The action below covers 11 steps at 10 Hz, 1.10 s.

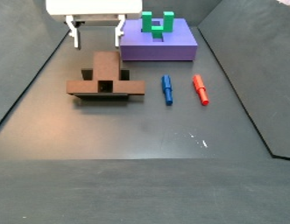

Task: Pick up the brown object. Move up. Place the brown object on the fixture. Regrasp the brown object. Move to above the board. Insert the brown object.
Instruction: Regrasp the brown object.

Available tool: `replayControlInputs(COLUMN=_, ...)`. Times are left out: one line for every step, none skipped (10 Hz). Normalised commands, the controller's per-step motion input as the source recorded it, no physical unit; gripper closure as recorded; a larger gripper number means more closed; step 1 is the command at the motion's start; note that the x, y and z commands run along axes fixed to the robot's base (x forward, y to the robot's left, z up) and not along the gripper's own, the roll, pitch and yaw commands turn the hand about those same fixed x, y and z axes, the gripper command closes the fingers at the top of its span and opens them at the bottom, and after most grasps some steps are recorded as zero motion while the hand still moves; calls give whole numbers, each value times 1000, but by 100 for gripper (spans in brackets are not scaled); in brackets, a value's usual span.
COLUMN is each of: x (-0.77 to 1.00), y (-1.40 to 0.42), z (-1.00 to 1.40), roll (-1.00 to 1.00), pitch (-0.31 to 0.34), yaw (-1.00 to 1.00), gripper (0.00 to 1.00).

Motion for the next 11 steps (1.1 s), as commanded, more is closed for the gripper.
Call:
replayControlInputs(x=-103, y=0, z=-183, roll=-26, pitch=-3, yaw=6, gripper=0)
replayControlInputs(x=-311, y=0, z=0, roll=-69, pitch=-166, yaw=0, gripper=0)
replayControlInputs(x=-269, y=0, z=0, roll=0, pitch=-91, yaw=0, gripper=0)
replayControlInputs(x=-326, y=0, z=0, roll=0, pitch=-57, yaw=-6, gripper=0)
replayControlInputs(x=-211, y=0, z=-74, roll=0, pitch=-83, yaw=0, gripper=0)
replayControlInputs(x=0, y=0, z=-131, roll=-40, pitch=-46, yaw=0, gripper=0)
replayControlInputs(x=123, y=-11, z=-163, roll=-11, pitch=0, yaw=-34, gripper=0)
replayControlInputs(x=211, y=0, z=-123, roll=-69, pitch=0, yaw=-34, gripper=0)
replayControlInputs(x=146, y=0, z=-109, roll=-106, pitch=0, yaw=-49, gripper=0)
replayControlInputs(x=0, y=0, z=-160, roll=-77, pitch=0, yaw=-60, gripper=0)
replayControlInputs(x=-74, y=0, z=-177, roll=0, pitch=0, yaw=-91, gripper=0)
